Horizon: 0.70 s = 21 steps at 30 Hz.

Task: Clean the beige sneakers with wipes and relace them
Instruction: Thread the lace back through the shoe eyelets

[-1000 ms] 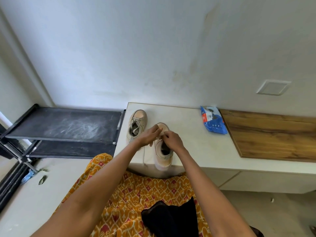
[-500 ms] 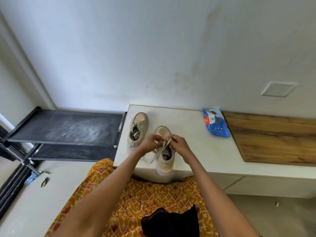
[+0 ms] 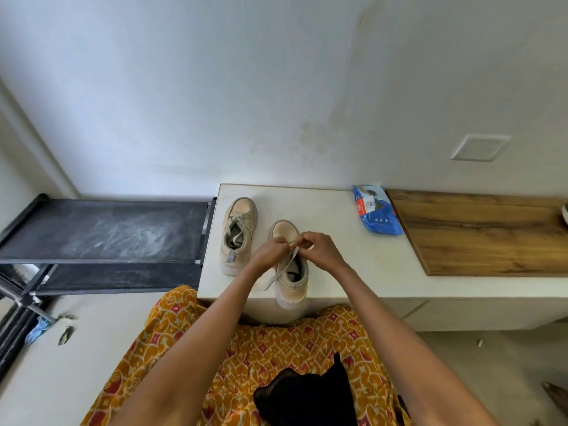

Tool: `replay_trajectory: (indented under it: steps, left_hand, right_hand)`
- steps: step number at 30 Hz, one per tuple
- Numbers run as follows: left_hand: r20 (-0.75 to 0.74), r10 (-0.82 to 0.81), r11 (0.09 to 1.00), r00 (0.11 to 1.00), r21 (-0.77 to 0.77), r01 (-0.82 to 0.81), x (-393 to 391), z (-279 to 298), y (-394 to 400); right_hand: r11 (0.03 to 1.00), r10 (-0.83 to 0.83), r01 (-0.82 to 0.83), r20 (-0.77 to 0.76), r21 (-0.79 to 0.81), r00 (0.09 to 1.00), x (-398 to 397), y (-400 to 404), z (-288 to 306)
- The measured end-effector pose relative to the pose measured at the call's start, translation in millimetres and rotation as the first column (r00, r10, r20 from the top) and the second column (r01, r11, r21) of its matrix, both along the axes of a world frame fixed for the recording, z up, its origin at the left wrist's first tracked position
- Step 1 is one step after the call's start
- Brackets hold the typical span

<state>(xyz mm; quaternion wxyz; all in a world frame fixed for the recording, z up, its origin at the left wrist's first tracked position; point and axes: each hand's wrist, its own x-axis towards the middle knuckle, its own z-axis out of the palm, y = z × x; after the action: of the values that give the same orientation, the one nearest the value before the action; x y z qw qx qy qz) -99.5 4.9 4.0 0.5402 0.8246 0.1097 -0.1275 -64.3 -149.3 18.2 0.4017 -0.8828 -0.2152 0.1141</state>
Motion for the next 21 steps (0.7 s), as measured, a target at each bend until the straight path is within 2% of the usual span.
replay_trajectory:
  steps: [4,7,9,12,14,15,16,17,18,19,21]
  left_hand:
    - [-0.091,-0.008,0.995,0.996,-0.096,-0.001,-1.0,9.2,1.4]
    - [-0.101,0.007,0.989,0.995,-0.144,-0.022,-2.9,10.0,3.5]
    - [-0.039,0.027,0.989,0.999,-0.142,-0.032,-2.1,5.6,3.2]
    - [0.089,0.114,0.992,0.990,0.036,-0.117,-0.6,-5.0,-3.1]
    - [0.106,0.053,0.975,0.993,0.210,-0.074,-3.6,-8.7,-10.9]
    - [0.103,0.038,0.965,0.994,0.253,-0.063,-3.8,-10.2,-13.8]
    - [0.110,0.073,0.970,0.991,0.225,-0.096,-5.3,-7.6,-16.8]
    - [0.127,0.164,0.978,0.978,0.109,-0.178,-5.8,-5.3,-18.7]
    - [0.126,0.290,0.956,0.949,-0.076,-0.282,-5.6,-1.2,-19.0]
    - [0.084,0.421,0.878,0.903,-0.287,-0.383,-4.1,4.1,-17.7]
    - [-0.076,0.620,0.574,0.781,-0.635,-0.517,1.8,14.7,-9.8]
  right_hand:
    - [0.995,-0.043,0.061,0.215,-0.078,0.976,-3.9,10.4,-5.5]
    - [0.989,-0.108,0.130,0.265,-0.068,0.958,-5.3,12.7,-11.6]
    - [0.986,-0.130,0.153,0.280,-0.060,0.951,-6.2,13.2,-13.6]
    - [0.988,-0.132,0.151,0.279,-0.046,0.951,-7.5,12.0,-14.4]
    - [0.988,-0.125,0.146,0.297,-0.048,0.947,-9.6,10.5,-14.3]
    - [0.989,-0.122,0.143,0.307,-0.046,0.944,-11.0,9.7,-14.3]
    - [0.989,-0.122,0.140,0.309,-0.037,0.943,-12.9,8.7,-14.8]
    - [0.990,-0.124,0.138,0.304,-0.023,0.945,-15.4,7.5,-15.3]
    - [0.990,-0.131,0.140,0.294,-0.008,0.947,-17.4,6.6,-16.0]
    - [0.989,-0.144,0.148,0.284,0.006,0.948,-19.2,5.4,-16.9]
    - [0.985,-0.174,0.172,0.265,0.032,0.948,-21.0,3.9,-17.3]
